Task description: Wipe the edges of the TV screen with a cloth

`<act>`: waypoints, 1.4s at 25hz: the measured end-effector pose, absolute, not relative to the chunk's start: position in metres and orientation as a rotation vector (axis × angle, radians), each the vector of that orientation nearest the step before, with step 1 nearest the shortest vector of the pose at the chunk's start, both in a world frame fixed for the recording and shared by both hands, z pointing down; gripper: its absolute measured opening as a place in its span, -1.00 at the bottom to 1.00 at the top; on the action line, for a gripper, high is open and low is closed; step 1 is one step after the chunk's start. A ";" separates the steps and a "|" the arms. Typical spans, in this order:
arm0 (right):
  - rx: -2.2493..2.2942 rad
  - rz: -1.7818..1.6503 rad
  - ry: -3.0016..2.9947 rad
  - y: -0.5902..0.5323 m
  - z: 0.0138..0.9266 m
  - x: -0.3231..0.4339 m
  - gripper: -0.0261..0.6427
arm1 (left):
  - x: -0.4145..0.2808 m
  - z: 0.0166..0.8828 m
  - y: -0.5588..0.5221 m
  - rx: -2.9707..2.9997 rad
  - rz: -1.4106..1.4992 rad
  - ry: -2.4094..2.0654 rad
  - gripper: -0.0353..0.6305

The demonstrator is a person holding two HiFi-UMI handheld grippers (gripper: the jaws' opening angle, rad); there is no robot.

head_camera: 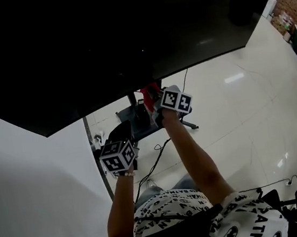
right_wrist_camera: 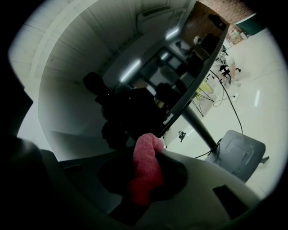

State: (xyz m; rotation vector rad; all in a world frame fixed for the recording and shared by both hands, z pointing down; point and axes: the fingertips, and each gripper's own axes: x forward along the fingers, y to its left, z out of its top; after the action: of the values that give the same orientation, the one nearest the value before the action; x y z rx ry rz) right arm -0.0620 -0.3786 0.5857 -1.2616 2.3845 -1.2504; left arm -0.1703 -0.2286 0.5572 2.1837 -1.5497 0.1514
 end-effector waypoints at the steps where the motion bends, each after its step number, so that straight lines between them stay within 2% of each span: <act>1: -1.264 -1.248 2.370 -0.382 0.586 -0.048 -0.70 | -0.162 0.558 -0.233 2.183 0.153 -1.553 -0.89; 8: -1.236 -1.251 2.413 -0.413 0.584 0.038 -0.70 | -0.081 0.555 -0.261 2.119 0.097 -1.602 -0.89; 14: -1.154 -1.289 2.510 -0.430 0.589 0.081 -0.70 | -0.009 0.558 -0.281 2.084 0.104 -1.639 -0.89; 23: -1.137 -1.326 2.477 -0.447 0.578 0.136 -0.70 | 0.063 0.554 -0.297 2.103 0.146 -1.622 -0.89; 35: -1.396 -1.272 2.299 -0.487 0.568 0.252 -0.70 | 0.138 0.555 -0.356 2.259 0.182 -1.408 -0.89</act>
State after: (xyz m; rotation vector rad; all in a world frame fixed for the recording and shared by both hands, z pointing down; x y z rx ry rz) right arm 0.2518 -0.4872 0.5684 -1.3959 2.2994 -1.2725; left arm 0.1384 -0.3558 0.5552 2.2588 -1.4076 0.1823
